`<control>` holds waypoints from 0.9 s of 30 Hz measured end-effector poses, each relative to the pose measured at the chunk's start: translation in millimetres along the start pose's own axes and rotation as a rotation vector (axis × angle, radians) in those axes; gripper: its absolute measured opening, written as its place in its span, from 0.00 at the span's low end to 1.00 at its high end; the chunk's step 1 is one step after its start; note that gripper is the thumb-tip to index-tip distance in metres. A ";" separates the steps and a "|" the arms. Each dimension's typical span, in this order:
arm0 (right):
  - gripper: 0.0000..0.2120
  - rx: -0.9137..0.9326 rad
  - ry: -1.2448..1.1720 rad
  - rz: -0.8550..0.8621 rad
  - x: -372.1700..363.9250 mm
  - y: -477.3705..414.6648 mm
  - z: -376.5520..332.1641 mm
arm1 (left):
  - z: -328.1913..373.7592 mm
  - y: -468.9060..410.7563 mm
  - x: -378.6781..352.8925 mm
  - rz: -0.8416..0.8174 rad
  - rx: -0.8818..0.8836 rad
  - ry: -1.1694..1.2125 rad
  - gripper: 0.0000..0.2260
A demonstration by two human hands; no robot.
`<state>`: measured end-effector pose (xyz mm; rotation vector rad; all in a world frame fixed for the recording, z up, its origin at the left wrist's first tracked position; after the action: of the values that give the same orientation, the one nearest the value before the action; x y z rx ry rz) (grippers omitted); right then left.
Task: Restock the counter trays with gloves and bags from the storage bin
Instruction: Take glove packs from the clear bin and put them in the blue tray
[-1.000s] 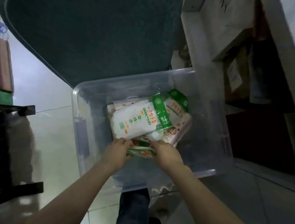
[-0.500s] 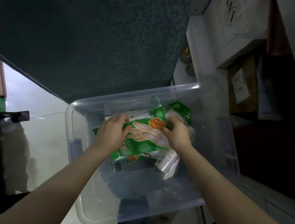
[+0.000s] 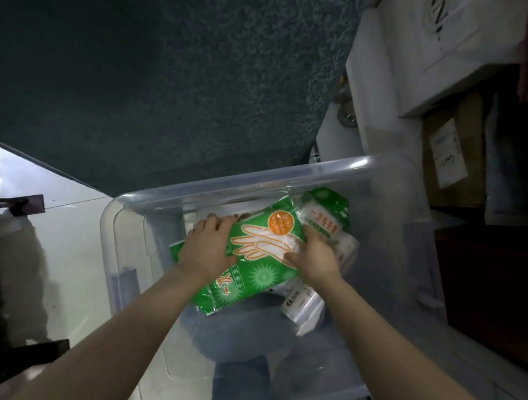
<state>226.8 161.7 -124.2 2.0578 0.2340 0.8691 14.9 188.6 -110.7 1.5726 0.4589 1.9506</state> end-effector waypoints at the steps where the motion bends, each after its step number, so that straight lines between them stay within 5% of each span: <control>1: 0.35 0.007 -0.001 -0.006 0.1 0.5 0.0 | -0.8 -0.3 -1.0 -0.011 0.015 0.015 0.36; 11: 0.32 0.302 0.401 0.047 40.2 -15.2 -22.3 | 0.2 7.2 -7.2 -0.060 0.050 0.191 0.28; 15: 0.29 0.545 0.713 -0.007 30.3 -12.9 -45.2 | -7.9 9.6 -12.3 -0.147 0.052 0.268 0.34; 22: 0.46 0.597 1.064 -0.071 16.2 -8.1 -55.0 | -15.2 16.0 -23.3 -0.245 0.111 0.345 0.33; 27: 0.25 0.664 1.146 -0.017 18.4 -1.0 -58.6 | -12.8 21.0 -16.9 -0.214 0.070 0.331 0.32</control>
<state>202.0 208.8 -93.5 1.8343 1.2816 2.0903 0.1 163.0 -114.2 1.1852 0.8036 2.0479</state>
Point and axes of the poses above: each hand's wrist, its own y-axis away from the middle knuckle, its own x-axis out of the back of the hand, z = x × y, the point moved 8 cm from there along -y, towards the middle knuckle, and after that the axes turned 7 degrees about -y, right-handed, at the moved point
